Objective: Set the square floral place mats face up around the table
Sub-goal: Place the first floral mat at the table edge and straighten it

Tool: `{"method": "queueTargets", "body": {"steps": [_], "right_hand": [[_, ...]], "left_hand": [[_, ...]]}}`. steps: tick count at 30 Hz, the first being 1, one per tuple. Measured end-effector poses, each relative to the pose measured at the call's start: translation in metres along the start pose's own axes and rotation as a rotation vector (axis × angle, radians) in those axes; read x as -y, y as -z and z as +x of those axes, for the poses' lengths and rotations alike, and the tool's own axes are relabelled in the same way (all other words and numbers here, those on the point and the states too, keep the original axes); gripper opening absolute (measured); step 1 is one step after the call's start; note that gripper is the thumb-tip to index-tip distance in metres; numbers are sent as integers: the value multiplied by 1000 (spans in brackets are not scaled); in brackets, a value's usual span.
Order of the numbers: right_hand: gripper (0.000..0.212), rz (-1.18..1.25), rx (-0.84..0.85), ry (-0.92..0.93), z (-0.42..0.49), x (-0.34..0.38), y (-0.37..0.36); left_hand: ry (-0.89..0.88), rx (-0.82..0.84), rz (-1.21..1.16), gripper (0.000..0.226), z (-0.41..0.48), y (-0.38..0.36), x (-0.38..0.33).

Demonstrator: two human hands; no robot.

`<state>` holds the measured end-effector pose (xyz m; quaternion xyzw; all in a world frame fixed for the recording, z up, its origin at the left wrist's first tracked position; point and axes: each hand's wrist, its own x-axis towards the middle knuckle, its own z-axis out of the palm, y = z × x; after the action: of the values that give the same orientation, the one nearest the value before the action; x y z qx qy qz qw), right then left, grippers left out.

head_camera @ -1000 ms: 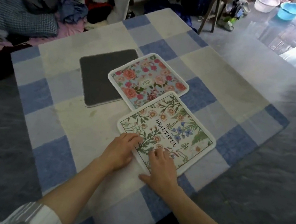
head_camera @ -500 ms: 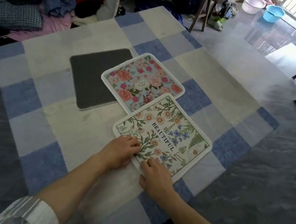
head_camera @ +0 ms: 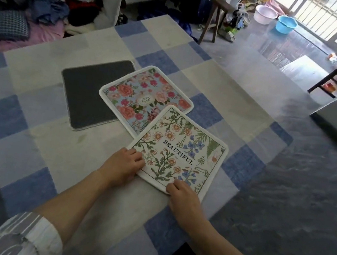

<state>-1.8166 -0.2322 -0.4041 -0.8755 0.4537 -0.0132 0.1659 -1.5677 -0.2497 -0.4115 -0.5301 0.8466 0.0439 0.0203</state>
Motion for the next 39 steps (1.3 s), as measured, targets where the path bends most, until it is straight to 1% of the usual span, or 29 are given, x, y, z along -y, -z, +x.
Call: {"method": "queueTargets", "body": {"steps": [5, 8, 13, 16, 20, 28, 32, 35, 39], "right_hand": [[12, -39, -61, -11, -4, -21, 13], [20, -71, -37, -21, -7, -28, 12], [35, -77, 51, -15, -12, -31, 5], [32, -80, 41, 11, -14, -38, 6], [17, -84, 4, 63, -8, -52, 11], [24, -26, -1, 162, 3, -91, 24], [28, 4, 8, 222, 12, -124, 37], [22, 25, 10, 265, 17, -147, 45], [15, 32, 45, 376, 24, -170, 54]], "left_hand": [[-9, -58, 3, 17, 6, 11, -16], [15, -79, 8, 20, 6, 17, -23], [50, -49, 27, 19, -4, 25, -38], [91, -31, 15, 17, -14, 25, -50], [176, -57, -7, 22, -25, 24, -70], [374, -53, -28, 30, -12, 19, -117], [473, -76, -58, 26, 7, 23, -144], [554, -69, -74, 24, 22, 28, -170], [711, -39, -108, 25, 35, 30, -205]]}}
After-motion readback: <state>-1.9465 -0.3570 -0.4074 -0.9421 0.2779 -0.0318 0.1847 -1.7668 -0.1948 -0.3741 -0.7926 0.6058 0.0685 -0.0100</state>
